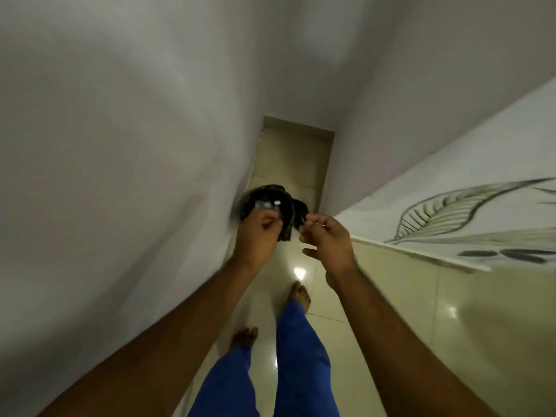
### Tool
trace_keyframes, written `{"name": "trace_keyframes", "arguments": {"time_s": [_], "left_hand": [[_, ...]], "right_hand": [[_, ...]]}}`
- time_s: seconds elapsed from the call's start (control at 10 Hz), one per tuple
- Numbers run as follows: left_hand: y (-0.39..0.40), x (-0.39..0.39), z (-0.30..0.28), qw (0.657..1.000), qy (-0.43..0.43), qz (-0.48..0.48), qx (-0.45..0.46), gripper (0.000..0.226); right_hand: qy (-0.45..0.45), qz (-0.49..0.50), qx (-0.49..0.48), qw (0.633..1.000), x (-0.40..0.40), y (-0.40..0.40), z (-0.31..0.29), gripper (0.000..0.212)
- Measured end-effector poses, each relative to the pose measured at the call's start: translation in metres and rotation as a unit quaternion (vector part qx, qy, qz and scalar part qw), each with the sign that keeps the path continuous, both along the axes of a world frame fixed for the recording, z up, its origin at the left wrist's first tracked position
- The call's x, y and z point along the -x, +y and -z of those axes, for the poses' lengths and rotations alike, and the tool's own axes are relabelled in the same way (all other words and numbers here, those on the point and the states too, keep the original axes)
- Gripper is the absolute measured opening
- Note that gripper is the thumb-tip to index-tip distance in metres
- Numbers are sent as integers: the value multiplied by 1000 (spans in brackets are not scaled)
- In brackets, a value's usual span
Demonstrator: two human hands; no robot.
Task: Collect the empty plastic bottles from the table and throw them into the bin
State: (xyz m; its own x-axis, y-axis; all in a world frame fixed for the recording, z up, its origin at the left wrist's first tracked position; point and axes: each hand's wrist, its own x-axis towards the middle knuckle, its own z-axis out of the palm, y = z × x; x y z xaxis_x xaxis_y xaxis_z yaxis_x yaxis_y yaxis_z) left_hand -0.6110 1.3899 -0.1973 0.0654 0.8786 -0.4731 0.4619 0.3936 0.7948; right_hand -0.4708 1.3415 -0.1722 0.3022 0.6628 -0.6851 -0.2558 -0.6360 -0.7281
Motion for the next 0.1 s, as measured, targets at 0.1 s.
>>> {"name": "trace_keyframes", "arguments": {"time_s": [0.1], "left_hand": [[-31, -9, -40, 998, -33, 52, 11, 27]], "right_hand": [[-14, 48, -30, 998, 1, -42, -52, 15]]}}
